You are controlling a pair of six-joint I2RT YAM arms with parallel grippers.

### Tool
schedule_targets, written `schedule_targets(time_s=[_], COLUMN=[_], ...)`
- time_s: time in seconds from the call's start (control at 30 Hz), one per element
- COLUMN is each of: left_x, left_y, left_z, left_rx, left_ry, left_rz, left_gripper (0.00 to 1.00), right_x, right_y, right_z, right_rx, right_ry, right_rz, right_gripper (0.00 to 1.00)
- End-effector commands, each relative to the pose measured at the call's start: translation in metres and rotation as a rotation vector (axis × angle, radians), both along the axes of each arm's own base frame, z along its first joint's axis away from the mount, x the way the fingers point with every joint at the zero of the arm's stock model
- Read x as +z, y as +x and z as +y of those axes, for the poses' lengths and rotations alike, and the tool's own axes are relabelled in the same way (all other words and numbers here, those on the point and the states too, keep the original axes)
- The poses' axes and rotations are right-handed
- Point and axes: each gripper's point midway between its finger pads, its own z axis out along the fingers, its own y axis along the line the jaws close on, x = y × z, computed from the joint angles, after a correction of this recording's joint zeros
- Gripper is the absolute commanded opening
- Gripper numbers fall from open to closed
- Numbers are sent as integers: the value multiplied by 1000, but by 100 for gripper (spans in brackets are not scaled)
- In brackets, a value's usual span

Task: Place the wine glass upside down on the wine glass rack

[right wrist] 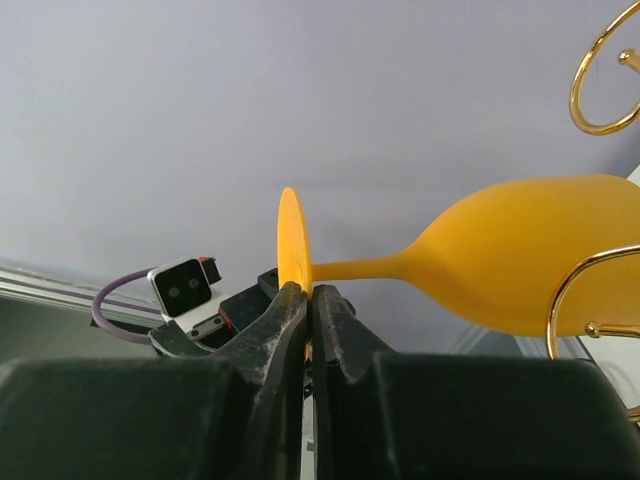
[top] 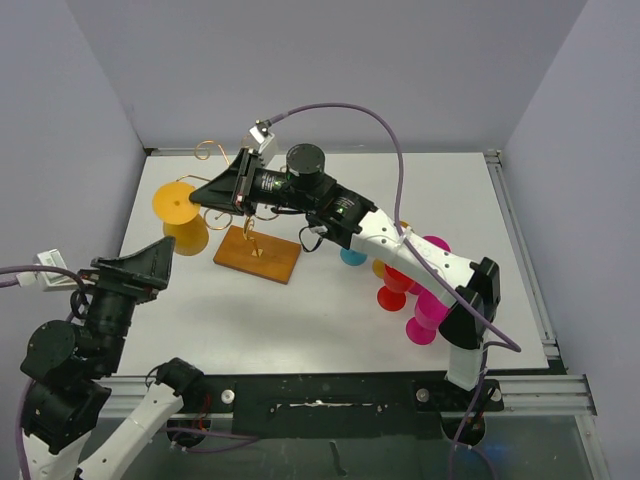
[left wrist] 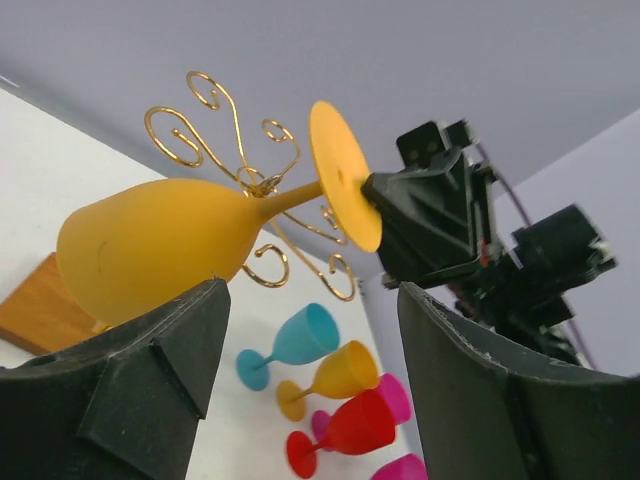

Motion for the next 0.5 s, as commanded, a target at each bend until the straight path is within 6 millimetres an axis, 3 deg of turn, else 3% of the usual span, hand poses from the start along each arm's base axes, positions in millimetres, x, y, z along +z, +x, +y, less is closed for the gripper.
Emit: schedule_targets(time_s=[0.0,0.1,0.23,0.47], left_x=[37,44,38,34], left_y=[0,6,19,30], left_z=[11,10,13,16], left_rx=[42,53,113,161], left_ry=[-260,-287,-311,-360], left_rz=[-39,-53,-17,-14], left_gripper=[67,67,66,51], right_x=[23,21,18,15], right_y=[-7,-7,-7,-10], right_z=[-7,-7,-6,-7], right_rx=[25,30,37,53], right_ry=[73,69,63,59], right_rz=[-40,-43,-43,-48], right_gripper=[0,0,0,0])
